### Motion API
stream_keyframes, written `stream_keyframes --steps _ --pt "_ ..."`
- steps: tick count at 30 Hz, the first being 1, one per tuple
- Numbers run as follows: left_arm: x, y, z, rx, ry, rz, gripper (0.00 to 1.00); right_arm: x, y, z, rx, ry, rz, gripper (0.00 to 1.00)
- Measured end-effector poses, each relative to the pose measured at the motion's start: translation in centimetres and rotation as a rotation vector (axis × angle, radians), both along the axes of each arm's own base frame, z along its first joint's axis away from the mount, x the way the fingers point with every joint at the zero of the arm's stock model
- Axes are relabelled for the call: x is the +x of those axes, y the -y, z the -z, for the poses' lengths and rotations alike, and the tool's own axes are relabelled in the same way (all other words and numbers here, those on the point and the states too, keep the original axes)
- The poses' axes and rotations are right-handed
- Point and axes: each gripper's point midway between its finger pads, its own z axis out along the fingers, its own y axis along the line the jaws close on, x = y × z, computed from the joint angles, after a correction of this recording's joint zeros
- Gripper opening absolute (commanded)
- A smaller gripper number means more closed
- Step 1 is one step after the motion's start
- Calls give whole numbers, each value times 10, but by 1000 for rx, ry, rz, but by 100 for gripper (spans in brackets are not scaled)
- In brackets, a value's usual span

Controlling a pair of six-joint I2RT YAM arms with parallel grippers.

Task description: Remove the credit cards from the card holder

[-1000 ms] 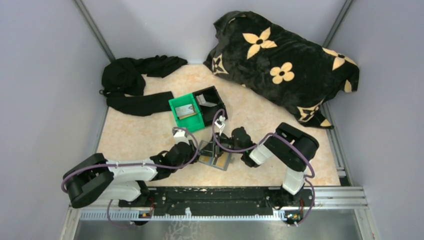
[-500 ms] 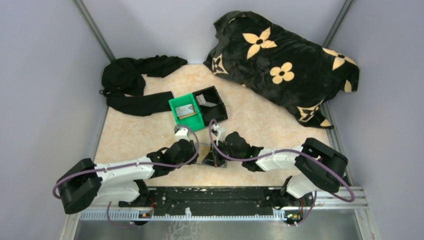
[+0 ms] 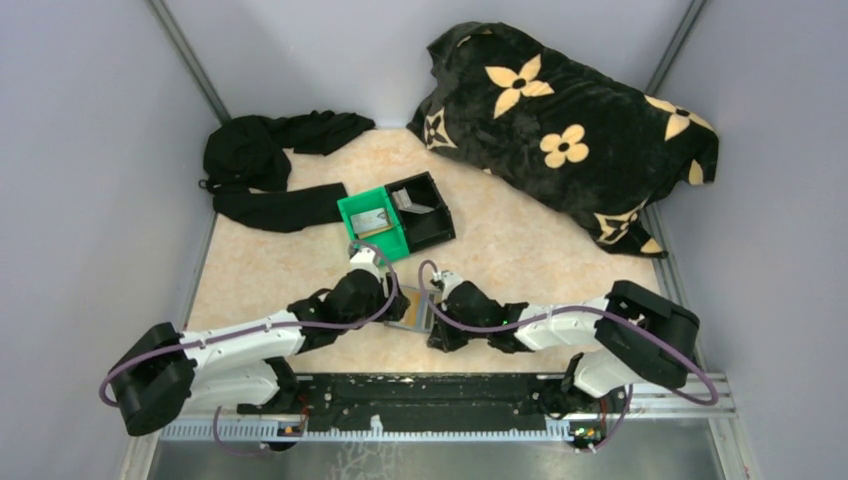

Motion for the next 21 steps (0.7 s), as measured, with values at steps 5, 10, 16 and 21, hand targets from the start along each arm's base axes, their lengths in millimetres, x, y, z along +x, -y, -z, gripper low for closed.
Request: stream_keyframes --steps 5,10,16,21 --pt "2 -1 12 -25 -28 2 59 25 26 0 23 1 113 0" --pt "-4 -6 27 -7 -66 13 57 48 40 0 10 27 169 0" --pt "-3 -6 27 -19 -66 14 55 57 44 -1 8 46 178 0" --pt "-8 -11 28 -30 -70 11 58 61 45 -3 4 63 155 0"
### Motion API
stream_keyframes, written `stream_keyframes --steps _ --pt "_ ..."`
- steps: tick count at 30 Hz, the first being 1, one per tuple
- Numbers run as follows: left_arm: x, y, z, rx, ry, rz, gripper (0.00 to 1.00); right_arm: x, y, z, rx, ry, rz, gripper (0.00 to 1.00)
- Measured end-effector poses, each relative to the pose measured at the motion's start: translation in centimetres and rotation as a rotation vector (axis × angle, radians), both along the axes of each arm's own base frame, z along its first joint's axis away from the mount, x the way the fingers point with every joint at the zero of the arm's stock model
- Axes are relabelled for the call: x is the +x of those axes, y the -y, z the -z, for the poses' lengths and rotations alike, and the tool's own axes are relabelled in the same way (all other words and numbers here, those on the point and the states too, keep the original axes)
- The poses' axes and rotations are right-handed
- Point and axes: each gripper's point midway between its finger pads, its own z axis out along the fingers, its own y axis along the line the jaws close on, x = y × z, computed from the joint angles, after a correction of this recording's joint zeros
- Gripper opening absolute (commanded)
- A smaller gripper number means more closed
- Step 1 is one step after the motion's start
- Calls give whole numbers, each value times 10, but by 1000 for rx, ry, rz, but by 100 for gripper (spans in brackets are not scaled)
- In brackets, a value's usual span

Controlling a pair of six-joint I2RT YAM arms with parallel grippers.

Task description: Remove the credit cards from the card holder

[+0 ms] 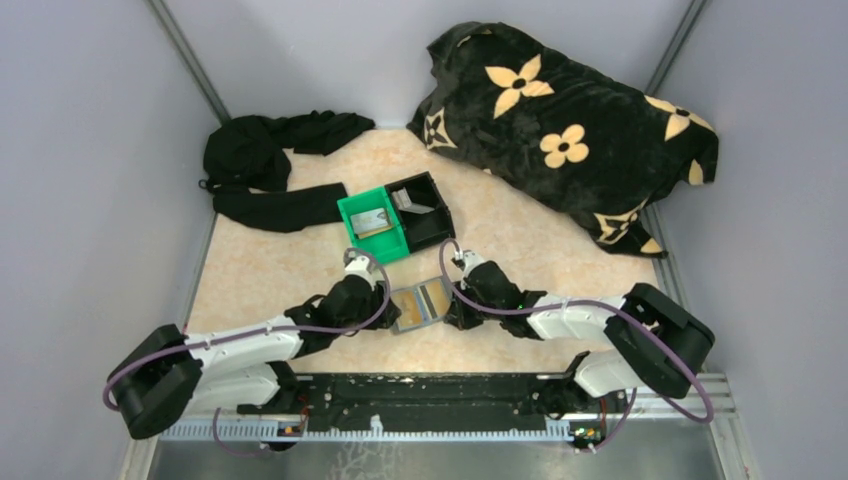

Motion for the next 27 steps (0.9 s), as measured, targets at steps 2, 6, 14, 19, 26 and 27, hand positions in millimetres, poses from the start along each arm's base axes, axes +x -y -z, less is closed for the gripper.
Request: stream_keyframes --steps 2,6,14,19,26,27 --pt "-2 -2 -1 -3 -1 3 59 -2 -3 -4 7 -3 -28 0" --pt "-5 -6 -8 -30 13 2 59 -4 -17 -18 34 6 -89 0" --pt "-10 -16 10 -44 -14 -23 0 11 -45 -40 78 51 -145 0" --pt "-14 -10 9 -89 -30 -4 0 28 -54 -41 83 60 -151 0" --pt "-12 -13 0 -120 -18 -15 0 35 -54 -8 34 17 -154 0" --pt "-13 -15 1 -114 -23 -19 0 34 -54 -6 33 14 -156 0"
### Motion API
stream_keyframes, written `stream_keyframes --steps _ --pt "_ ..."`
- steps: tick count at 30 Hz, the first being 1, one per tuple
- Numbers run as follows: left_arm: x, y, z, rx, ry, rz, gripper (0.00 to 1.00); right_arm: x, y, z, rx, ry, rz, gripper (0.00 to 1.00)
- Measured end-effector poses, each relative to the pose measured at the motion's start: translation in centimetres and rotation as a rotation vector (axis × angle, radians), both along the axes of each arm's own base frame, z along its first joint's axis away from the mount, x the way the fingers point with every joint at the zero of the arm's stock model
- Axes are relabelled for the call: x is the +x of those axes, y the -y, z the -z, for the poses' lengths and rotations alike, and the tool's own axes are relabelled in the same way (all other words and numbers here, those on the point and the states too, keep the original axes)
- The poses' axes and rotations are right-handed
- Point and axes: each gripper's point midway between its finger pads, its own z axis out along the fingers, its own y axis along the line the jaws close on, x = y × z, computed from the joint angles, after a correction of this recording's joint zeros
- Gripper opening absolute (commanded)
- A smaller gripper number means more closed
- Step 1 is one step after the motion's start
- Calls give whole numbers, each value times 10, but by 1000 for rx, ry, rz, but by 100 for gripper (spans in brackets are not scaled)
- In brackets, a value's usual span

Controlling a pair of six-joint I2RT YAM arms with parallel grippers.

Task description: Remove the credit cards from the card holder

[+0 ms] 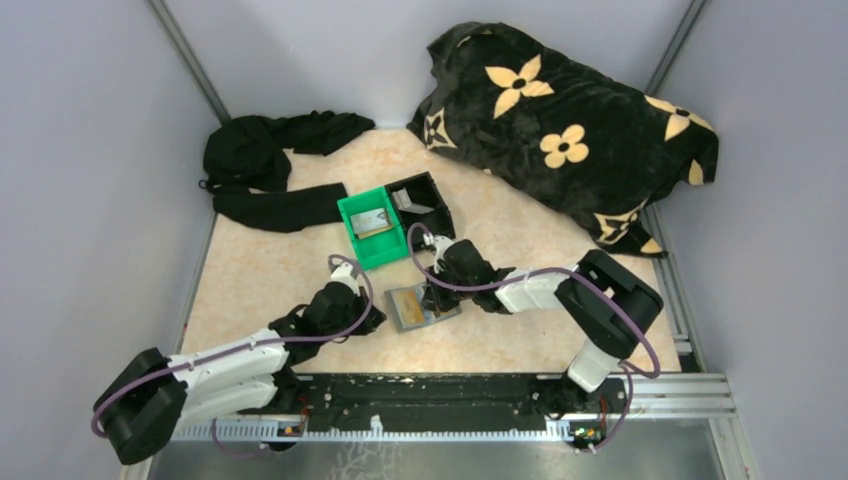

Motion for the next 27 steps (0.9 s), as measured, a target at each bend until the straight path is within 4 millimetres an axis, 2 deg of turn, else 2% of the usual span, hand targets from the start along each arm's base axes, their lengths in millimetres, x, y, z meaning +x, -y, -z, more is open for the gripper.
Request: stream_keyframes --steps 3,6,10,12,14,18,23,26,27 --pt "0 -5 -2 5 0 -11 0 -1 -7 4 26 -10 -20 0" --pt "3 -5 -17 -30 40 -16 0 1 -12 4 50 -7 -26 0" --pt "10 8 -44 -113 94 8 0 1 -13 4 64 -1 -22 0" --pt "11 17 -49 -140 97 31 0 1 -13 4 68 0 -21 0" --pt "10 23 -46 -150 85 56 0 1 -14 3 69 1 -20 0" --pt "5 30 -26 -139 29 88 0 1 -13 4 70 -3 -16 0" --pt "-13 22 5 -139 -53 95 0 1 -14 4 75 1 -15 0" --pt "-15 22 4 -169 -51 91 0 1 -14 4 76 0 -16 0" --pt "-15 22 4 -174 -52 88 0 1 -14 4 76 0 -17 5"
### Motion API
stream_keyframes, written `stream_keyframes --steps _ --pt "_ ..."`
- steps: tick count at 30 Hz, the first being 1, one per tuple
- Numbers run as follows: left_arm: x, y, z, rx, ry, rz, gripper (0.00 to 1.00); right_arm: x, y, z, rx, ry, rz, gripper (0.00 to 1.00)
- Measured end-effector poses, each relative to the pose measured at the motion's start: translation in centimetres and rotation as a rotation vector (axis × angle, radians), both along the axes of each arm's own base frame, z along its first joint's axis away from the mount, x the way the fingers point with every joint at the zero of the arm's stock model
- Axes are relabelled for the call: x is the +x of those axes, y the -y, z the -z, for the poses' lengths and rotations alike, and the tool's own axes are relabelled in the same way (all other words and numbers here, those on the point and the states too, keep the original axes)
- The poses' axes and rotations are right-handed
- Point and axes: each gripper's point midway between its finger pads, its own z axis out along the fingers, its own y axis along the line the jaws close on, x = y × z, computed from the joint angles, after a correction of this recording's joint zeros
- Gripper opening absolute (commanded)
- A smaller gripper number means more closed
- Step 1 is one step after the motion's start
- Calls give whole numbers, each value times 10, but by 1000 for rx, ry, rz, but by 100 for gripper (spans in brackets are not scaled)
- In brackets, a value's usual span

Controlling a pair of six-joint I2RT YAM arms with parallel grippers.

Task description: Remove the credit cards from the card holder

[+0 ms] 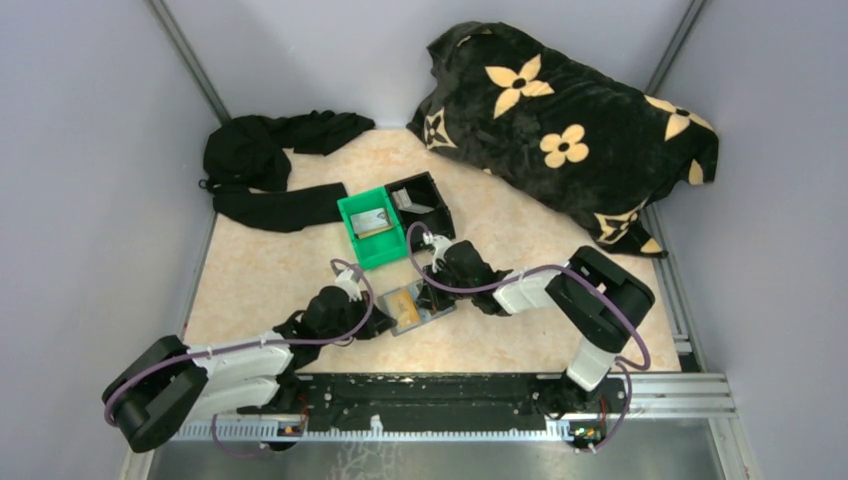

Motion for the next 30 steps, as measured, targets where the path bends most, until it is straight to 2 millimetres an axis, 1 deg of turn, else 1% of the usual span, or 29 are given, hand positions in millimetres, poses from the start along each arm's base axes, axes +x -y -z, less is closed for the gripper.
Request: stream_keyframes --steps 2,4,6,10,14,17,21,22,25,28,30 --pt "0 0 0 -4 2 -3 0 0 0 0 2 -1 -1 19" --pt "0 -2 0 -2 4 -9 0 0 -1 -2 13 -8 1 30" --pt "1 -3 1 0 7 -15 0 4 -2 -6 36 -9 9 36" --pt "3 -4 2 -2 10 -25 0 9 1 -11 92 -29 15 38" --pt "6 -2 2 -9 13 -26 0 7 0 -13 139 -59 0 38" --pt "7 -1 2 -13 15 -25 0 3 -4 -9 162 -82 -25 37" --pt "7 -1 3 -14 15 -25 0 1 -9 -9 190 -93 -45 32" --pt "7 -1 3 -15 15 -25 0 1 -9 -9 193 -94 -49 29" --pt "8 0 3 -16 15 -26 0 0 -9 -7 194 -96 -50 13" --pt "9 1 3 -17 14 -26 0 -2 -4 -3 187 -105 -41 0" --pt "10 1 3 -18 12 -26 0 -2 -3 -2 188 -106 -36 0"
